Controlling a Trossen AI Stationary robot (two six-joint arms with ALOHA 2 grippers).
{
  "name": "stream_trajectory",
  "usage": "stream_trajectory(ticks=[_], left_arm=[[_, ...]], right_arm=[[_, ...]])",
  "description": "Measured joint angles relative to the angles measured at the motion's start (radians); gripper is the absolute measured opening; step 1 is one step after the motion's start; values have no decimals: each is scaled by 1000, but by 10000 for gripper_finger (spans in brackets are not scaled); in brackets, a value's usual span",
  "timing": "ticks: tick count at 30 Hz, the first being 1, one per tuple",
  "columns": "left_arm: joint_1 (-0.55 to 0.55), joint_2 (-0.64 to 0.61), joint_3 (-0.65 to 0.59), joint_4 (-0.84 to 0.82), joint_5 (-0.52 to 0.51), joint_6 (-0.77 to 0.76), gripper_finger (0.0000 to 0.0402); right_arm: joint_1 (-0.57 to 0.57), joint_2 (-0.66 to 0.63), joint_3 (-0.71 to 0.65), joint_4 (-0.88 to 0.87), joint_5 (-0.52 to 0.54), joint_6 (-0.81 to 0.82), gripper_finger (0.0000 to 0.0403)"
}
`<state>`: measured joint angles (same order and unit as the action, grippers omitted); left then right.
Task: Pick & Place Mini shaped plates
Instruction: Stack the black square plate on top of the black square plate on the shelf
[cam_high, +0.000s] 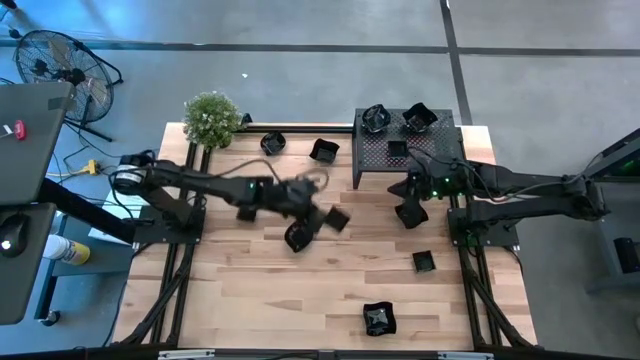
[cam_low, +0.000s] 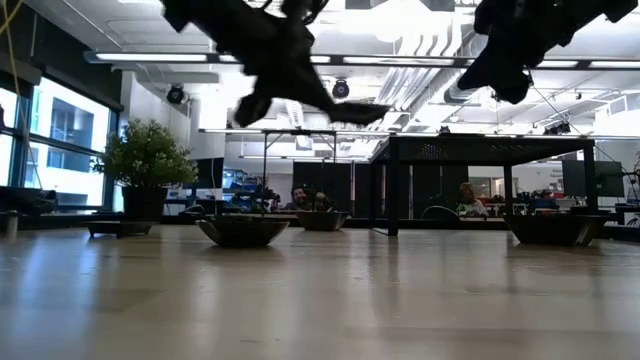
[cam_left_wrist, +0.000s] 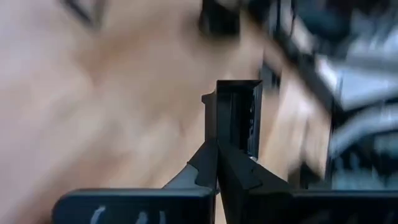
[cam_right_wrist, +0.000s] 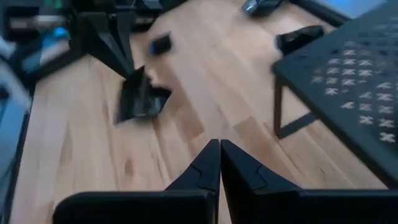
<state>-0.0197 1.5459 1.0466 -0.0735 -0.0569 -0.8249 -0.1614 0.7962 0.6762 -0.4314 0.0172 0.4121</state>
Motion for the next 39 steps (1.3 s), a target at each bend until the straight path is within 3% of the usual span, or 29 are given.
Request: stream_trajectory(ticks=[6,10,18,22,29,34,39], left_arm=[[119,0,0,244,-87,68,0],[147,0,0,342,-107,100,0],[145,0,0,370,-105,185,0],[145,0,0,370,-77,225,0],[179,0,0,377,12,216,2],[223,0,0,377,91,166,30],[260,-31,-1,383,119,166,86]], right_arm=[[30,45,9,164,151,181,15],[33,130,39,285,185,313,42],[33,286,85,407,240,401,101],[33,321,90,422,259,433,87],[33,317,90,434,273,425,14],[21,303,90,435,256,422,28],[-62,247,91,426,151,417,32]])
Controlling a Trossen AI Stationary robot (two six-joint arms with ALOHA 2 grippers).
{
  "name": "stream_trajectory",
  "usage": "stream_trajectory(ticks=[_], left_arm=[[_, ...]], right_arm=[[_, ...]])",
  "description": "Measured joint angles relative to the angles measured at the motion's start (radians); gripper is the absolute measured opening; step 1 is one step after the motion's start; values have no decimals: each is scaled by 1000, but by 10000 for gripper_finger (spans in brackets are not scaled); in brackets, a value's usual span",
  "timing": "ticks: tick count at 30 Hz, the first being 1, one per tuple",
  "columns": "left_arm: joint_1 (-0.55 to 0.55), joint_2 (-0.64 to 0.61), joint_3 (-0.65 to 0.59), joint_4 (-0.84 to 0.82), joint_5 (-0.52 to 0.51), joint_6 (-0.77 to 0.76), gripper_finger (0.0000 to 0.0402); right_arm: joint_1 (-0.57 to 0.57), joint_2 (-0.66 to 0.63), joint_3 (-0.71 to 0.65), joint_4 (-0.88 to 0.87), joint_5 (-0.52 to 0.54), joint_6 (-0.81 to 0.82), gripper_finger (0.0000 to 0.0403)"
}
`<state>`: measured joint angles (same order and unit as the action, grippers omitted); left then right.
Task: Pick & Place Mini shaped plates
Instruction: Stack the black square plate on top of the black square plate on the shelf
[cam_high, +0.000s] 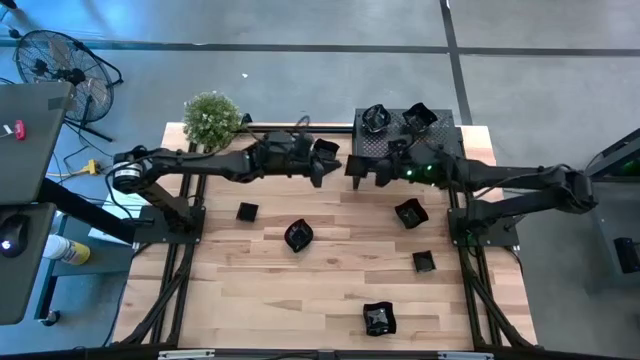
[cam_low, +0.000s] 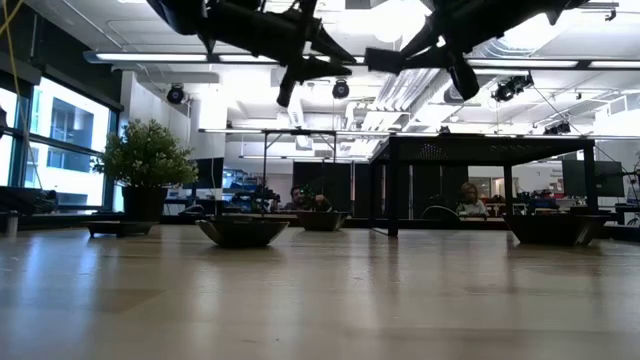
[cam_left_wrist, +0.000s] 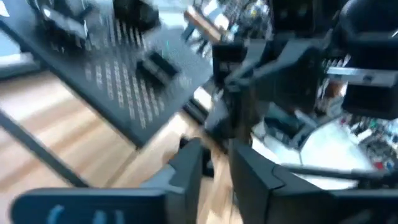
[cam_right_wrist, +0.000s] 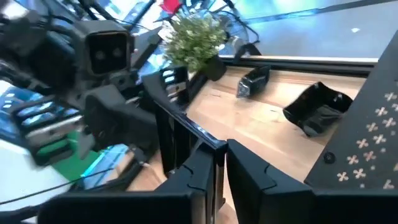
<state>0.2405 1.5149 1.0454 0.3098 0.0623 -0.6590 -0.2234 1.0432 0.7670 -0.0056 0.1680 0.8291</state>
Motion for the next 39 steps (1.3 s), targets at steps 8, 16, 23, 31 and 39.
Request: stream_trajectory(ticks=[8,16,23,31,39], left_arm=[[41,-87,0,-60,55,155,109],[41,-95,0,-59,116,218,16],[41,-95,0,-59,130,237,15],[41,-94,0,-93,130,236,16],[41,-94,0,-107,130,236,17]], right_arm=[[-291,-139,69,-324,-224,-27,25],[-697,-37,247,-780,-542,-222,29],[-818,100,250,-795,-694,-335,31],[-825,159,250,-796,-694,-385,44],[-824,160,255,-792,-658,-395,90]])
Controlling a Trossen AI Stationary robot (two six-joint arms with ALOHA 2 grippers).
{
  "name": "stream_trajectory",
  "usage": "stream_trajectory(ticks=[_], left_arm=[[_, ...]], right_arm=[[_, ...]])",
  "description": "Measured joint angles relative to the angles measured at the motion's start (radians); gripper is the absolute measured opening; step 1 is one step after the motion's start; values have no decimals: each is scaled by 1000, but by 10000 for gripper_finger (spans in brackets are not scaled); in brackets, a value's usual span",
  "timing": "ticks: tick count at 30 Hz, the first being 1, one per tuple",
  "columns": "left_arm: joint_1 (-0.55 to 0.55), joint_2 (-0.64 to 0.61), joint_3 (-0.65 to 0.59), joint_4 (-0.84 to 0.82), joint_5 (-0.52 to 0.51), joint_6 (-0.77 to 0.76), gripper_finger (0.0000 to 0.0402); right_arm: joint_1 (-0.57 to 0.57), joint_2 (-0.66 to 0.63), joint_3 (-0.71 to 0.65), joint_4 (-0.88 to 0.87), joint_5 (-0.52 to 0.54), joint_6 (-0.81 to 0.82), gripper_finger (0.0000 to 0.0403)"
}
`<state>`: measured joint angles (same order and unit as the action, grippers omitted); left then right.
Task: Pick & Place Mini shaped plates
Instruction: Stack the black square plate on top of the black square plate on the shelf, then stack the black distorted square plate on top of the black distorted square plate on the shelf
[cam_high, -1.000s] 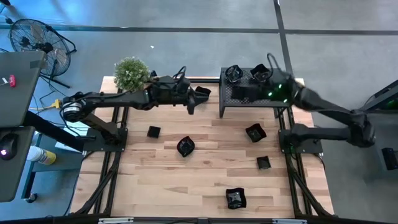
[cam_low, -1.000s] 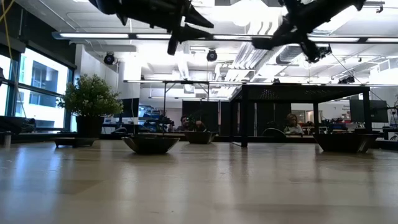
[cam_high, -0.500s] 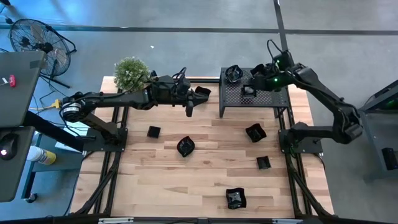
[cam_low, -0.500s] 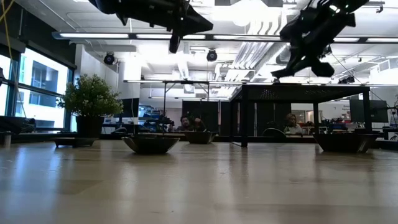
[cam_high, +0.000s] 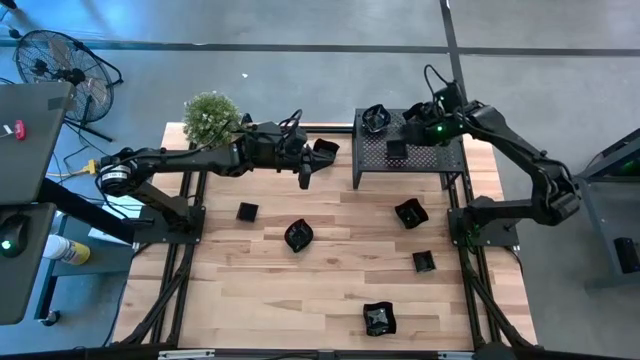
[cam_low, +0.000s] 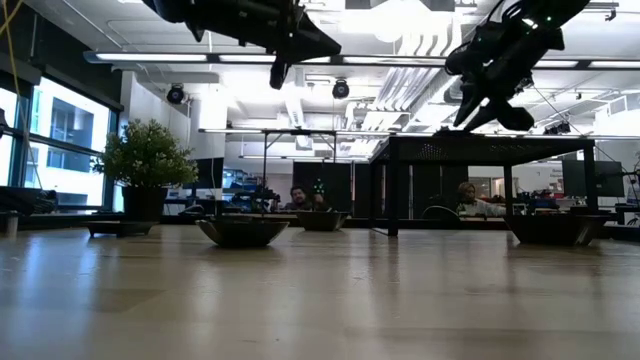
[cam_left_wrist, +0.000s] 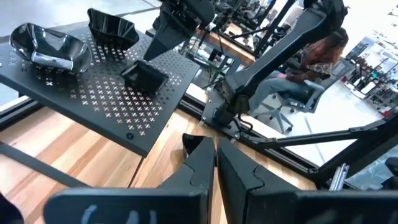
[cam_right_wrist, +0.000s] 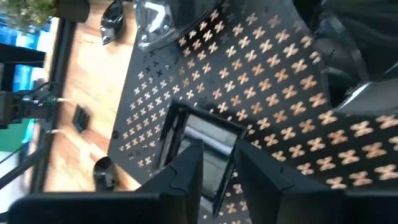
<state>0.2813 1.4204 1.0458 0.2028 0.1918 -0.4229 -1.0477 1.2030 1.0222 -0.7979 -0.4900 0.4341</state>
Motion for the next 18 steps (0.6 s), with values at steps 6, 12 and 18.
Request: stream_trajectory(ticks=[6,12,18], left_arm=[[0,0,0,1,0,18,17],[0,0,-48,72,9,48,2],[0,-34,-211,245,6,21,1]], right_arm=[[1,1,113,-61,35,-92,111],[96,-70,219,-183,131,-213,63],[319,-249,101,-123,257,-63,9]])
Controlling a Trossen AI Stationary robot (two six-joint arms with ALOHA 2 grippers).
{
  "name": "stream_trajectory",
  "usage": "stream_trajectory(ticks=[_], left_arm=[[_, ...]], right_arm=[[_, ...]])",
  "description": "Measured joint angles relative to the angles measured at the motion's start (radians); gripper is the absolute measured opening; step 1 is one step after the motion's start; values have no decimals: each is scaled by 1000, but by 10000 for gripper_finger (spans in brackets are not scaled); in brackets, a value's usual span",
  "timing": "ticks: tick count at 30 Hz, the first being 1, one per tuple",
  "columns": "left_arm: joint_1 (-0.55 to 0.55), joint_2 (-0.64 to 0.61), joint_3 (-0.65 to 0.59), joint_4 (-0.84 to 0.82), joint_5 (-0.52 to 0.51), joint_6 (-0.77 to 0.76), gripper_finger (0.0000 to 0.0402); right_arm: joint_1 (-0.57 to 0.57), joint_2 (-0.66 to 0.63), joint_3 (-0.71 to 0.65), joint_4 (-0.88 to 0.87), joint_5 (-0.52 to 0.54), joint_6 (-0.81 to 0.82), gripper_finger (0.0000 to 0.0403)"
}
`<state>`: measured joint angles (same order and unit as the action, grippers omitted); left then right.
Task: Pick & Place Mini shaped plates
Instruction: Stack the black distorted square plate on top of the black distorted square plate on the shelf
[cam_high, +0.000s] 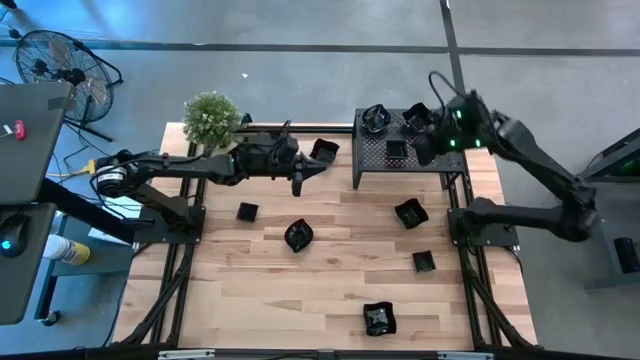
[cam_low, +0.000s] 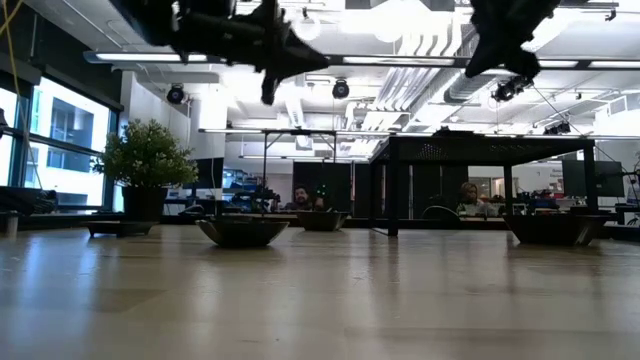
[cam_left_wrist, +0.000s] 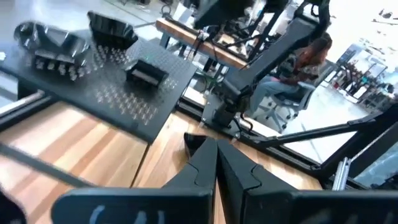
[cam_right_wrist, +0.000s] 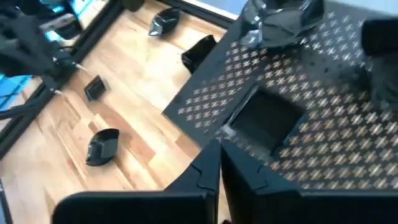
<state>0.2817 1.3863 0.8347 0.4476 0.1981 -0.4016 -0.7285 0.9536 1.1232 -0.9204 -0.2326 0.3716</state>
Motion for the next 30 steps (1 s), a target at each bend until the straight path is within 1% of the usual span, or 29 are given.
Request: stream_trajectory(ticks=[3,5,9,11,16,20,22,24,27,30], left_arm=[[0,-18,-69,41,-27,-21,1],[5,-33,-107,71,-47,-25,1],[37,-61,-165,113,-50,-57,1],[59,-71,-191,118,-36,-74,1],[99,-105,-221,128,38,-80,1],[120,-110,-225,128,95,-81,1],[121,-110,-225,126,120,-80,1],[117,-110,-225,118,129,-78,1],[117,-110,-225,106,160,-77,1],[117,-109,-225,102,189,-77,1]], right_arm=[[155,-87,-58,20,120,116,16],[261,-131,-88,21,200,188,13],[487,-176,-151,24,369,356,2],[598,-178,-184,20,442,462,5],[864,-152,-266,21,593,742,6],[1017,-119,-353,21,687,1043,2],[1061,-96,-397,19,703,1213,3],[1076,-67,-431,20,677,1350,7],[1065,-12,-468,16,572,1495,17],[1029,52,-488,13,459,1586,38]])
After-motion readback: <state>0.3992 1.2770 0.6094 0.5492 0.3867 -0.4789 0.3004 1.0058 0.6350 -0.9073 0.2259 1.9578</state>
